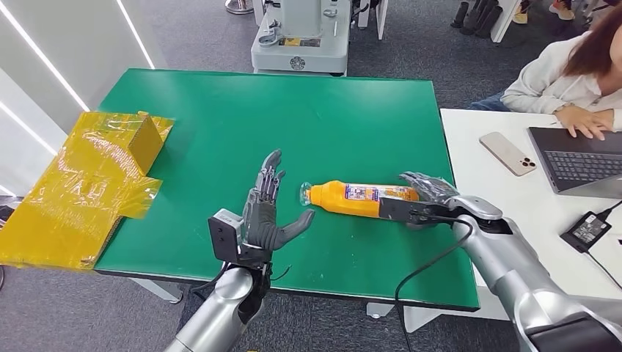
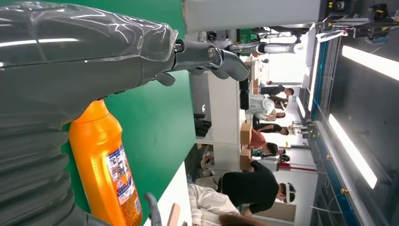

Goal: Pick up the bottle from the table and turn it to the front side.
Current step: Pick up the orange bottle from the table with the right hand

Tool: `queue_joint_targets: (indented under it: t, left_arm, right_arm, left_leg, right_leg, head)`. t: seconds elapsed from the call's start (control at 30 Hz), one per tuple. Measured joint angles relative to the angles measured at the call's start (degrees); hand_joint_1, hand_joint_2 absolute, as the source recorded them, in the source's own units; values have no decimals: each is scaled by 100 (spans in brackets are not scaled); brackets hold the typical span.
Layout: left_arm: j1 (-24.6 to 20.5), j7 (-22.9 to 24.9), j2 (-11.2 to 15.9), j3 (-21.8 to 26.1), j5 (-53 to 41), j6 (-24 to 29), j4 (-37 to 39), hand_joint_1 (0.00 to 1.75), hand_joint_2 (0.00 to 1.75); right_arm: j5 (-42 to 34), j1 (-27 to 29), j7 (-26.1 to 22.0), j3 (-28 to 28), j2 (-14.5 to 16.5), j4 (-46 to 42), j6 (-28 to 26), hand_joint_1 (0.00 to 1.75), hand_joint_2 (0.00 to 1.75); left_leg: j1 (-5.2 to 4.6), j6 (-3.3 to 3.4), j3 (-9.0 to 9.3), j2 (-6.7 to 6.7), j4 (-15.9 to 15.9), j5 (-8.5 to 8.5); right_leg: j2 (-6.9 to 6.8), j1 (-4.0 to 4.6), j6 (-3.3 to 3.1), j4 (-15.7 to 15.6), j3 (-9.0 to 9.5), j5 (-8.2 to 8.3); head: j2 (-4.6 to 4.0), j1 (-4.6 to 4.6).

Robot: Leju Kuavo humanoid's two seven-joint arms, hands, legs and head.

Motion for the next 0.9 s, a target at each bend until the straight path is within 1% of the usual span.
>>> queue_joint_targets:
  t: [0.1, 0.27, 0.4, 0.63, 0.77, 0.9]
  left_arm:
    - [-34, -71, 2, 0, 41, 29, 149, 0, 175]
    - [-167, -235, 15, 0, 54, 174, 502, 0, 175]
    - [-228, -295, 23, 0, 54, 203, 702, 0, 175]
    - [-279, -307, 31, 0, 33, 255, 886, 0, 175]
    - [-359, -361, 92, 3, -44, 416, 1035, 0, 175]
    - [-412, -444, 184, 34, -138, 427, 1131, 0, 175]
  right_arm:
    - [-56, 182, -54, 27, -187, 10, -89, 0, 175]
    - [-205, 443, -185, 61, -397, 5, -335, 0, 175]
    - [-245, 524, -238, 67, -479, -5, -424, 0, 175]
    - [-292, 577, -256, 75, -530, -34, -442, 0, 175]
    - [-389, 737, -365, 68, -604, -112, -715, 0, 175]
    - [-499, 889, -473, 26, -745, -296, -949, 0, 175]
  left_leg:
    - [-1, 6, -1, 3, 1, -4]
    - [1, 9, 3, 8, 1, -6]
    - [2, 9, 7, 12, 0, -6]
    - [1, 9, 12, 11, 3, -6]
    - [1, 9, 14, 10, 4, -6]
    - [1, 10, 12, 6, 4, -6]
  right_leg:
    - [2, 0, 0, -1, -1, 0]
    - [7, 0, 1, -4, 0, 0]
    - [10, 1, 1, -3, 3, 0]
    - [8, 4, 2, -4, 11, 0]
    - [7, 4, 2, -7, 16, 0]
    - [2, 3, 3, -6, 18, 0]
  head:
    - [0, -1]
    - [0, -1]
    - [0, -1]
    - [0, -1]
    - [0, -1]
    - [0, 0]
